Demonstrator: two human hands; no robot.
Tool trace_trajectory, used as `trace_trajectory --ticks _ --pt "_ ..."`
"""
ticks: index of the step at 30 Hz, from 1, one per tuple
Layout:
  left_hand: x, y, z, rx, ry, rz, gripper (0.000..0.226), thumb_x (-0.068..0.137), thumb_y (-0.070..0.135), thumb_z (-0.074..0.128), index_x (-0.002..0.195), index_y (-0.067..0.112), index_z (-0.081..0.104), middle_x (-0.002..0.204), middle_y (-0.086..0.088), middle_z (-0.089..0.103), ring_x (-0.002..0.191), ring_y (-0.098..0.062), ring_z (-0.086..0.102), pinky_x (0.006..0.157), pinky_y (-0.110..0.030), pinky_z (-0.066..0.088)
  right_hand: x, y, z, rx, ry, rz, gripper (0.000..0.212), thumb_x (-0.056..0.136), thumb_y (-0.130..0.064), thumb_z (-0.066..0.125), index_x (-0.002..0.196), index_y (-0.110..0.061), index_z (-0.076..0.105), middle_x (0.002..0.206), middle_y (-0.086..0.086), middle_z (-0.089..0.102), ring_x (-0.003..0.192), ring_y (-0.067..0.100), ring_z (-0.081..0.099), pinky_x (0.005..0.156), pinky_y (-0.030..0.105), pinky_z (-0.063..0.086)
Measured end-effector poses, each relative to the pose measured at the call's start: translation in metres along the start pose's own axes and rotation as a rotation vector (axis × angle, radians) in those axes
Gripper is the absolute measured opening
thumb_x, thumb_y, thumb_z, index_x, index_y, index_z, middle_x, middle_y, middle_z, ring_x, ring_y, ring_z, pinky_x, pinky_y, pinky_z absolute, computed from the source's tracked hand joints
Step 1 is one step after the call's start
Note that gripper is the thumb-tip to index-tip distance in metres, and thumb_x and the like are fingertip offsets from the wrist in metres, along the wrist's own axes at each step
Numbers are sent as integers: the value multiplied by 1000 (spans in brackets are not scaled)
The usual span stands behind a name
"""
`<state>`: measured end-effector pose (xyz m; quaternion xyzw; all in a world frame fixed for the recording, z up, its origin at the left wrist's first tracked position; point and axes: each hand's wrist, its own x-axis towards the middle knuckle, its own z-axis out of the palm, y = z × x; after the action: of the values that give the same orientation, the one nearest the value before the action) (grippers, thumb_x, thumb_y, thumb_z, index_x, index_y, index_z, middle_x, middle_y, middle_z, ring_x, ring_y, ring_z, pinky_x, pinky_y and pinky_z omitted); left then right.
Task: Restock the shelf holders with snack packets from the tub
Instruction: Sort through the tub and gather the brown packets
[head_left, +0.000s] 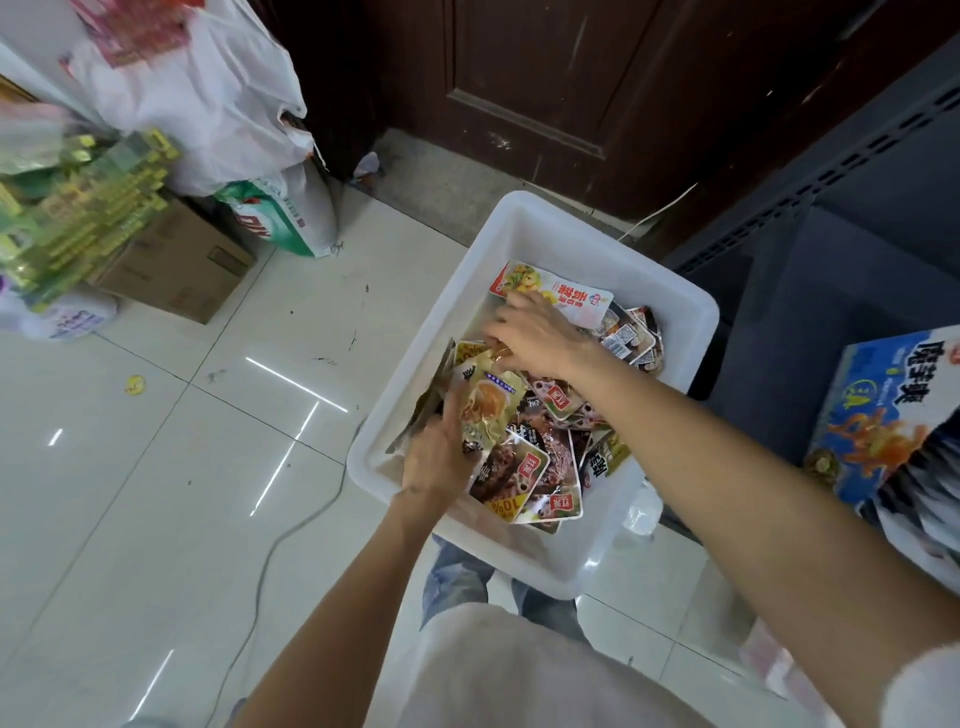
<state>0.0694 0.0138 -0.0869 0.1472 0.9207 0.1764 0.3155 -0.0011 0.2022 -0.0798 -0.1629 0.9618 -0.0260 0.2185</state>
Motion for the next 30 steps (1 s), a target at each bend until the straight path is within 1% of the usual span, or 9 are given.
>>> trace_trajectory --ticks 4,7,11,16,19,21,25,27,30 --pt "-1 4 -10 -118 103 -38 73 84 19 66 144 17 26 117 -12 65 87 -32 67 72 -41 54 -20 -5 -2 305 241 154 22 85 -36 66 94 -16 66 103 -1 65 104 16 51 94 31 37" --pt "-4 5 -21 -141 79 -20 62 86 21 64 140 19 34 118 -10 65 87 -28 66 66 -38 53 -43 0 -6 576 272 256 13 85 -26 69 91 -15 66 93 -1 70 87 14 62 76 27 49" --pt "-19 -1 -37 -191 222 12 52 91 23 60 140 21 41 123 -7 62 92 -27 63 65 -28 40 -64 8 -15 628 324 240 18 86 -16 68 104 -17 69 103 -4 71 91 6 61 87 25 48" --pt "-34 13 -67 -994 244 -100 21 92 28 60 108 41 61 100 2 71 84 -20 71 72 -43 58 -90 -3 -47 1167 726 586 9 91 -11 62 99 -15 61 97 -8 66 88 3 63 85 32 54" --pt "-31 26 -84 -1198 163 -81 15 89 21 64 101 29 68 99 -3 73 92 -31 70 79 -47 56 -126 -23 -58 1547 788 654 19 92 -6 59 106 -16 54 105 -4 67 101 15 64 89 38 54" --pt "-28 39 -92 -1273 84 -9 18 87 16 65 104 22 67 103 -8 72 96 -36 68 82 -50 55 -158 -38 -61 1741 830 629 39 90 2 59 121 -18 47 107 -4 69 101 19 65 80 33 56" --pt "-29 77 -100 -1241 -39 189 39 82 13 69 117 25 57 109 -7 71 99 -29 68 78 -41 57 -220 -56 -63 1798 922 664 69 84 15 55 129 -34 38 102 -1 71 91 12 67 73 28 57" --pt "-34 102 -101 -1171 -58 273 44 82 13 69 121 25 54 107 -1 71 98 -22 68 72 -28 56 -250 -57 -66 1790 1003 704 57 86 11 54 120 -34 45 91 -3 72 83 9 67 70 26 56" --pt "-50 144 -99 -1152 -58 333 36 88 20 64 123 25 56 107 6 71 97 -13 68 68 -19 53 -297 -54 -71 1754 1132 764 27 89 -16 63 107 -36 59 95 -4 71 79 9 67 64 25 55"
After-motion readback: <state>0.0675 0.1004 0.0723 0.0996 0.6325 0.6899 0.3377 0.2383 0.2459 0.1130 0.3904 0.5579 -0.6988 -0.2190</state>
